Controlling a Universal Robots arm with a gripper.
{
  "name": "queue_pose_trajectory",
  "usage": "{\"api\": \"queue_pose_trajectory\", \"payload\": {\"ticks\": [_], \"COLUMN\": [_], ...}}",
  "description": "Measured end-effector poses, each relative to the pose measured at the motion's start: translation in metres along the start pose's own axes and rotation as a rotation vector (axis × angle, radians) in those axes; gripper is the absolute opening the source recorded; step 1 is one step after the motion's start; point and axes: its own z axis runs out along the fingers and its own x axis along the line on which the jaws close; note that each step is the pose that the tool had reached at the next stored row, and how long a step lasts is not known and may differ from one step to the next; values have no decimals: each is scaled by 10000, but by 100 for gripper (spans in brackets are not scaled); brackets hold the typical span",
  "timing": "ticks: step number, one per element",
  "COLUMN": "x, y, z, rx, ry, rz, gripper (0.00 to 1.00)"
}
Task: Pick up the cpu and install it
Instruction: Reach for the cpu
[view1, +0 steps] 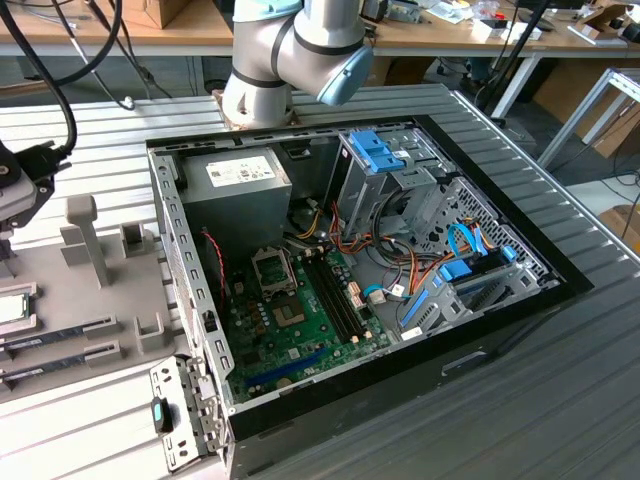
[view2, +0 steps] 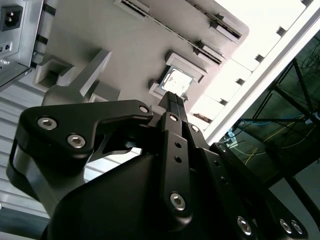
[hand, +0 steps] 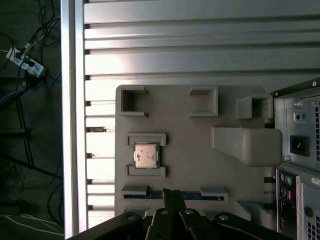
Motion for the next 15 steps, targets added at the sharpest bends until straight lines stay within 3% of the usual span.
{"api": "queue_pose_trajectory", "payload": {"ticks": [15], "x": [-2], "y": [1], "z": [82], "rx": [0], "ry": [0], "rz": [1], "gripper": [11]}}
